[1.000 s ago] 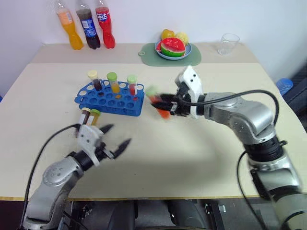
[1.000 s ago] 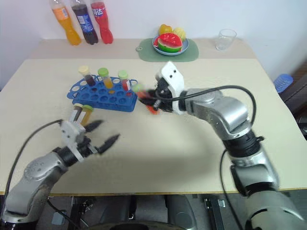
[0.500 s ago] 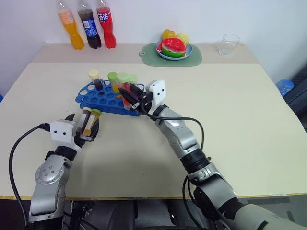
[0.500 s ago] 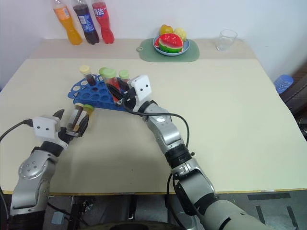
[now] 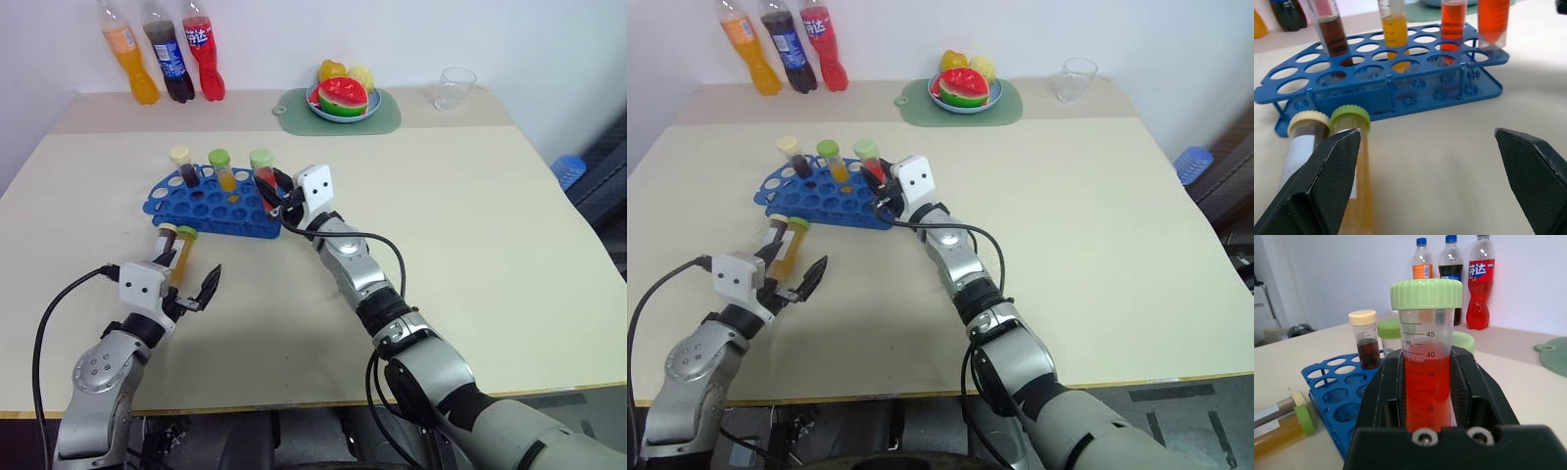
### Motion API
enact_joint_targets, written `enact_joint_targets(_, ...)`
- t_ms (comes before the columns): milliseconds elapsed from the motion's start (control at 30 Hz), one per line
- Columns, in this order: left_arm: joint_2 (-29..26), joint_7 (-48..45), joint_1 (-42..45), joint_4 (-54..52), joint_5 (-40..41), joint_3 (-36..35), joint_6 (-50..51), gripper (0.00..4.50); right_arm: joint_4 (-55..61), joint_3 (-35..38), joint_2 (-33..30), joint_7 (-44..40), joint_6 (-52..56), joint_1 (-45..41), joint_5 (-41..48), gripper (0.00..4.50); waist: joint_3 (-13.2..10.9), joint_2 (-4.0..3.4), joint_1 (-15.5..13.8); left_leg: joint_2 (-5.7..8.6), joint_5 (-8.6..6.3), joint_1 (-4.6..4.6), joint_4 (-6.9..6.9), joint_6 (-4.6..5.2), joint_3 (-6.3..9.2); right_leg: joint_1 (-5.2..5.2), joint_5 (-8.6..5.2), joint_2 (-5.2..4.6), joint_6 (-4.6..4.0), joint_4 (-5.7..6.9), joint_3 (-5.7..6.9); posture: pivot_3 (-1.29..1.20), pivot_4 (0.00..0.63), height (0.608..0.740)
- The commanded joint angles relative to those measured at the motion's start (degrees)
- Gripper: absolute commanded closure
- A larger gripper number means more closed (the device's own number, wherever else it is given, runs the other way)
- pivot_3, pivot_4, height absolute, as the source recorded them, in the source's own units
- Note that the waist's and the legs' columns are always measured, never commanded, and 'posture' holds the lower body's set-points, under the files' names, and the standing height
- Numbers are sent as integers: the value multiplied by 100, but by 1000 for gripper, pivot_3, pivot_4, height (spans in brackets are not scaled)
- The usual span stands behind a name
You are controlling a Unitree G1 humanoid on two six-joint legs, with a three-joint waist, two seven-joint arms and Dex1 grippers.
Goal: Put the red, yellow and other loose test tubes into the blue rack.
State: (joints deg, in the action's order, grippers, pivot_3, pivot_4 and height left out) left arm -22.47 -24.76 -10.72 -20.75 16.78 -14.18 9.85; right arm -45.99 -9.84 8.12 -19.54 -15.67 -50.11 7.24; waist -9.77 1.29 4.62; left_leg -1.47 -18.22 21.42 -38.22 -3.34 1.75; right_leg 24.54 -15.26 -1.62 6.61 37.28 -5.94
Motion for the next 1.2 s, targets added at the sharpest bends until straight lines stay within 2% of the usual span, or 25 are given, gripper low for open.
enact_joint_targets(33, -56, -25, 32, -203, 34, 0, 6, 0, -136, 43, 432, -134, -183, -238, -12, 3759, 0, 0, 9, 0, 0, 0, 0, 0, 0, 0, 0, -1, 0, 0, 0, 0, 150, 734)
enact_joint_targets(267, -39, -58, 35, -194, 36, 9, 9, 0, -268, -74, 580, -461, -182, -297, -63, 3759, 0, 0, 35, -2, 0, 1, 0, 0, 1, 0, 0, -3, 0, 0, 0, 0, 150, 734)
enact_joint_targets(967, -3, -111, 17, -208, 41, 62, 36, 0, -1128, -78, 996, -376, -62, -813, -224, 3759, 2, -3, 118, -4, 0, -4, 0, 0, 7, 0, 1, -3, -2, 4, 0, 0, 150, 734)
enact_joint_targets(1200, -12, -106, 29, -176, 51, 64, 28, 0, -1175, -120, 1125, -613, 17, -787, -157, 3759, 3, -4, 122, -4, 0, -6, 0, 0, 7, -1, 2, -3, -3, 5, 0, 0, 150, 734)
